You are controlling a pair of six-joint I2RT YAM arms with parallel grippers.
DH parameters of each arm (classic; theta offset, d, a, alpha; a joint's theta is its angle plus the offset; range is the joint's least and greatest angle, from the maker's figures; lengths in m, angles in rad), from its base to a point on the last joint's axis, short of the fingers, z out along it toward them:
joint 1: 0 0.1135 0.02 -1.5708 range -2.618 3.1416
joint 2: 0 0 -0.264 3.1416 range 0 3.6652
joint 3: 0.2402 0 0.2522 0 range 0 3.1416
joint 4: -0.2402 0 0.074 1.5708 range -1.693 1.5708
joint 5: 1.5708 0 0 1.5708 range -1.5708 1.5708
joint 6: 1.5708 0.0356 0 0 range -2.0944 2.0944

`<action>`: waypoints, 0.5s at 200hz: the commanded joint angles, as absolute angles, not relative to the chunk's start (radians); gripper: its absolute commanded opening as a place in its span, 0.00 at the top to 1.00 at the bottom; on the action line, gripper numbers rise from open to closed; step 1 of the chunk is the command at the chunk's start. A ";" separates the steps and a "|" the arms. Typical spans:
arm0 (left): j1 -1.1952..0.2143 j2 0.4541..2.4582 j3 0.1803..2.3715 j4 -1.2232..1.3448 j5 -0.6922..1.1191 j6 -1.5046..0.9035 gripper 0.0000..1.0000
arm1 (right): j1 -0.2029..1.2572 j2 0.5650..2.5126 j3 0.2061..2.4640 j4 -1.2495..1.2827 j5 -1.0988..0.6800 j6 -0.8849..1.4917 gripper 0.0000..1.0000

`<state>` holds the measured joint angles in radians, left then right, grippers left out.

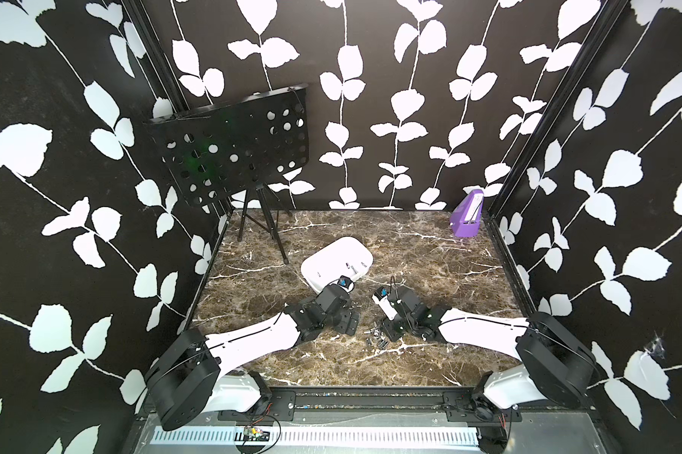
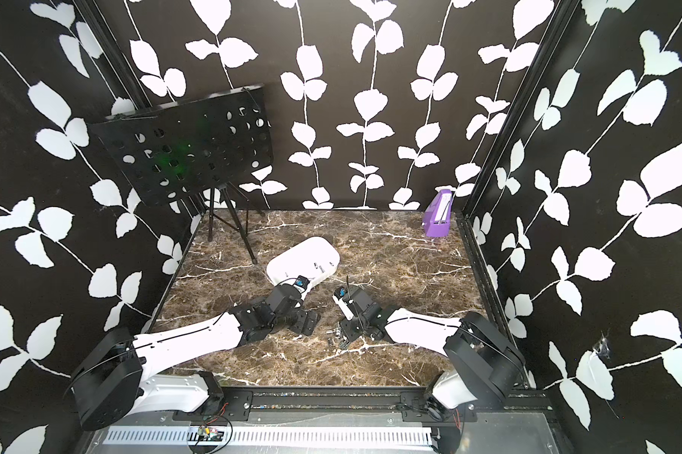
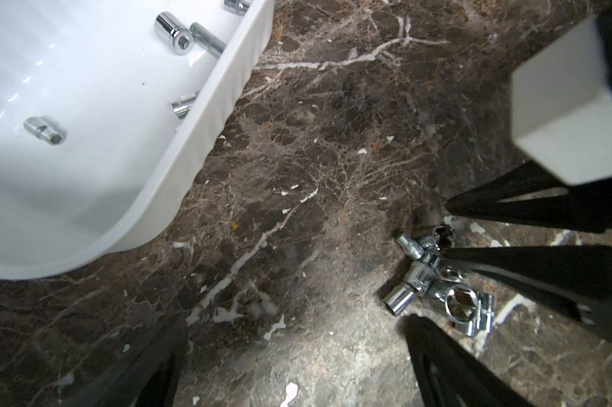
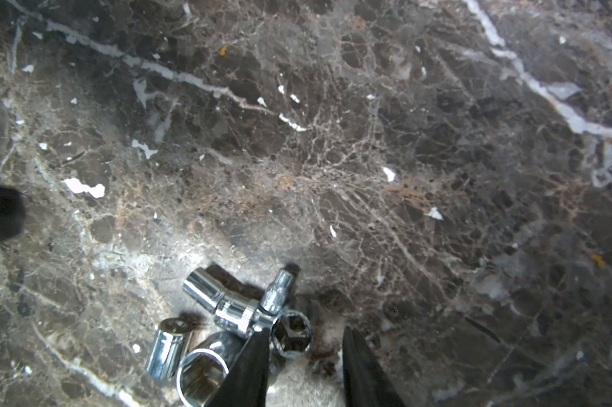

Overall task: Put the socket on the desktop into the storage box
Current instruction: Pick up the socket head from the center of the board.

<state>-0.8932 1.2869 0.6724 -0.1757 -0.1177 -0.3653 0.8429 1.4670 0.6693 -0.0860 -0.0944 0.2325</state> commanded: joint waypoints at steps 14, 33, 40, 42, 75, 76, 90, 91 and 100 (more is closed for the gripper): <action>-0.891 1.253 0.683 -0.193 -0.130 -0.367 0.03 | 0.853 1.488 0.714 -0.072 -0.092 0.229 0.64; -0.891 1.255 0.682 -0.192 -0.129 -0.368 0.03 | 0.853 1.499 0.722 -0.080 -0.077 0.228 0.67; -0.891 1.253 0.681 -0.192 -0.130 -0.368 0.03 | 0.853 1.503 0.725 -0.081 -0.072 0.229 0.67; -0.891 1.254 0.681 -0.192 -0.130 -0.368 0.03 | 0.853 1.503 0.725 -0.082 -0.072 0.229 0.68; -0.891 1.253 0.681 -0.193 -0.130 -0.368 0.03 | 0.853 1.514 0.732 -0.087 -0.066 0.228 0.70; -0.891 1.252 0.681 -0.193 -0.130 -0.368 0.03 | 0.853 1.515 0.732 -0.087 -0.065 0.227 0.70; -0.891 1.252 0.681 -0.193 -0.129 -0.368 0.03 | 0.853 1.516 0.732 -0.089 -0.061 0.228 0.72; -0.891 1.252 0.681 -0.193 -0.129 -0.368 0.03 | 0.853 1.517 0.733 -0.089 -0.061 0.228 0.72; -0.891 1.252 0.681 -0.193 -0.132 -0.368 0.03 | 0.853 1.517 0.733 -0.091 -0.061 0.226 0.75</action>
<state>-0.8932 1.2785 0.6724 -0.1772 -0.1177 -0.3656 0.8459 1.5082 0.6914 -0.0879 -0.0826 0.2325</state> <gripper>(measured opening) 0.971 0.287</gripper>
